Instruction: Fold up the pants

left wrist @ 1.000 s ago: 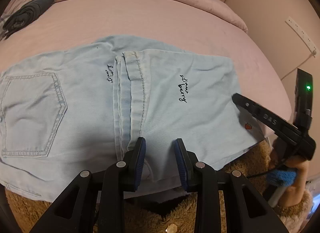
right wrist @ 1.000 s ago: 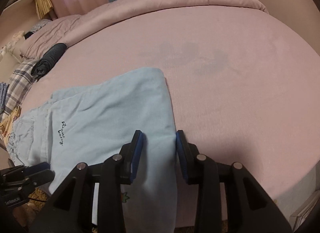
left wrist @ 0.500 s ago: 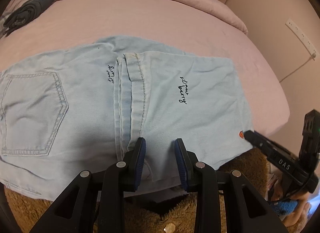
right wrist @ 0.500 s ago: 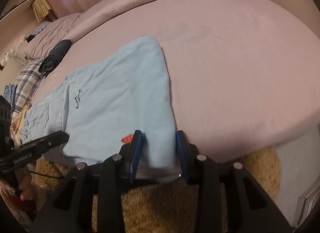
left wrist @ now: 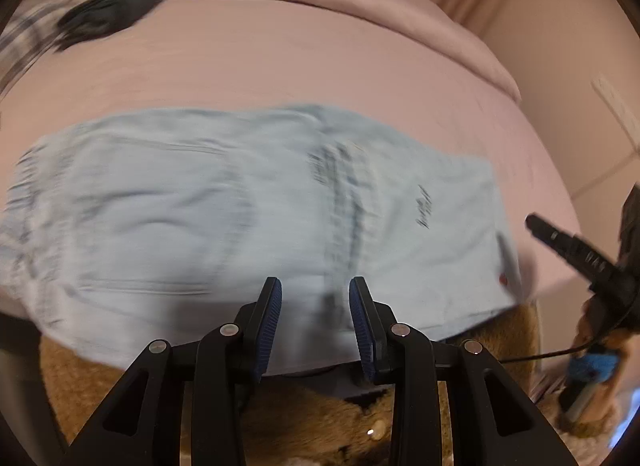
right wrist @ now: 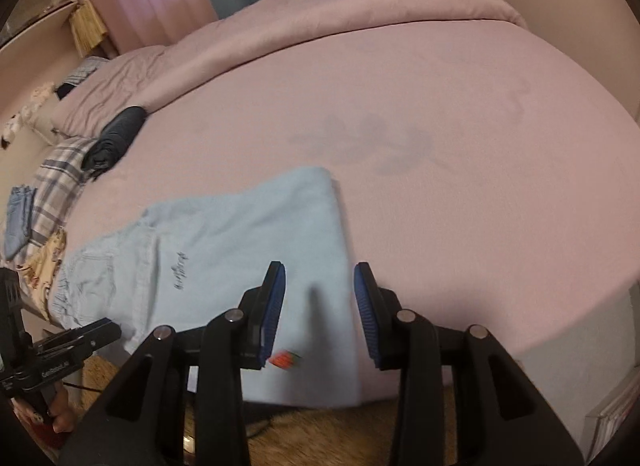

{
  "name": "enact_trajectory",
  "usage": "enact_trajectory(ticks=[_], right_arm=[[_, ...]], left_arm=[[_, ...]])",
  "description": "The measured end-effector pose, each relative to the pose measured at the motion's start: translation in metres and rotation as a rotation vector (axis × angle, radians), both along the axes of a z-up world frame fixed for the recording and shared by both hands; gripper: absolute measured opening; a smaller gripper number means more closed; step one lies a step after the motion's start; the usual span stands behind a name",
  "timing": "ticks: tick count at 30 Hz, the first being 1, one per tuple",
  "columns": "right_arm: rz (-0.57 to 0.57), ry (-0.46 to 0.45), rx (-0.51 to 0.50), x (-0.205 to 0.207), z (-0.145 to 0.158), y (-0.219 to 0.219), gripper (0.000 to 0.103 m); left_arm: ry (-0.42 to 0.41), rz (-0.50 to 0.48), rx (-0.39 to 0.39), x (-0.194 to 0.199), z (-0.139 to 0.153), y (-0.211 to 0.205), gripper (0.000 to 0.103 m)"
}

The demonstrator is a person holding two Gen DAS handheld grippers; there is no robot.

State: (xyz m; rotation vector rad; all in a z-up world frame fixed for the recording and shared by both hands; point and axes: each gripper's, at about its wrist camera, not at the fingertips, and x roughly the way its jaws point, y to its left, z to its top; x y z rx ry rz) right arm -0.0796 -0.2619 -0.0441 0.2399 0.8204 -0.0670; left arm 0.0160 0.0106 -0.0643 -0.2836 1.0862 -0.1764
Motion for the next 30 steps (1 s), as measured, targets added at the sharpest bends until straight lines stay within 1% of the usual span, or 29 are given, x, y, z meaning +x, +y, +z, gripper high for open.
enact_trajectory(ticks=[1,2,3,4,5,6,7,8,9,10,11,12,14,17,20,21,23,25,26,27,28,29,30], right_arm=[[0.019,0.000,0.005,0.004,-0.001,0.006,0.037],[0.050,0.006,0.009,0.011,-0.004,0.016,0.039],[0.073,0.009,0.010,0.014,-0.006,0.022,0.040],[0.094,0.010,0.011,0.018,-0.010,0.029,0.042],[0.122,0.006,0.019,0.023,-0.016,0.037,0.049],[0.149,0.011,0.030,0.030,-0.026,0.043,0.053],[0.150,0.036,0.028,0.035,-0.036,0.045,0.061],[0.137,0.081,0.002,0.042,-0.051,0.049,0.062],[0.141,0.037,-0.089,0.041,-0.058,0.060,0.062],[0.147,0.015,-0.149,0.038,-0.059,0.067,0.062],[0.146,0.014,-0.229,0.036,-0.061,0.079,0.062],[0.134,0.011,-0.254,0.036,-0.061,0.084,0.062],[0.121,0.014,-0.237,0.037,-0.060,0.082,0.062],[0.127,0.010,-0.190,0.037,-0.059,0.078,0.063],[0.125,0.009,-0.208,0.038,-0.059,0.080,0.063],[0.123,0.010,-0.212,0.038,-0.059,0.080,0.063],[0.120,0.011,-0.213,0.037,-0.059,0.082,0.063],[0.118,0.011,-0.207,0.037,-0.058,0.080,0.063],[0.117,0.011,-0.206,0.034,-0.058,0.076,0.063],[0.115,0.010,-0.209,0.034,-0.058,0.076,0.063],[0.114,0.009,-0.213,0.034,-0.058,0.076,0.063],[0.115,0.011,-0.217,0.033,-0.058,0.077,0.063],[0.115,0.011,-0.217,0.033,-0.058,0.077,0.063]], left_arm=[[-0.005,0.033,0.003,-0.002,0.003,0.011,0.038],[-0.016,0.076,0.022,-0.004,0.007,0.025,0.043],[-0.031,0.113,0.048,-0.006,0.010,0.034,0.049],[-0.050,0.155,0.082,-0.008,0.014,0.045,0.052],[-0.073,0.209,0.114,-0.011,0.019,0.057,0.057],[-0.085,0.248,0.127,-0.013,0.020,0.067,0.063],[-0.086,0.296,0.131,-0.014,0.020,0.079,0.064],[-0.074,0.330,0.128,-0.014,0.018,0.089,0.066],[-0.048,0.367,0.123,-0.015,0.014,0.100,0.066],[-0.029,0.389,0.119,-0.014,0.010,0.106,0.066],[-0.010,0.406,0.111,-0.014,0.005,0.112,0.066],[-0.004,0.408,0.091,-0.016,0.003,0.118,0.066],[-0.003,0.406,0.040,-0.022,0.001,0.128,0.066],[-0.015,0.414,-0.009,-0.025,0.003,0.135,0.066],[-0.019,0.431,-0.051,-0.024,0.010,0.145,0.066],[-0.022,0.443,-0.054,-0.025,0.012,0.147,0.066],[-0.036,0.503,0.003,-0.031,0.019,0.153,0.066],[-0.065,0.568,0.097,-0.034,0.021,0.163,0.072],[-0.069,0.582,0.114,-0.034,0.019,0.167,0.078],[-0.056,0.589,0.115,-0.032,0.013,0.171,0.078],[-0.019,0.587,0.103,-0.029,0.005,0.174,0.078],[0.023,0.578,0.075,-0.027,-0.006,0.177,0.078],[0.044,0.564,0.041,-0.025,-0.015,0.179,0.078]])
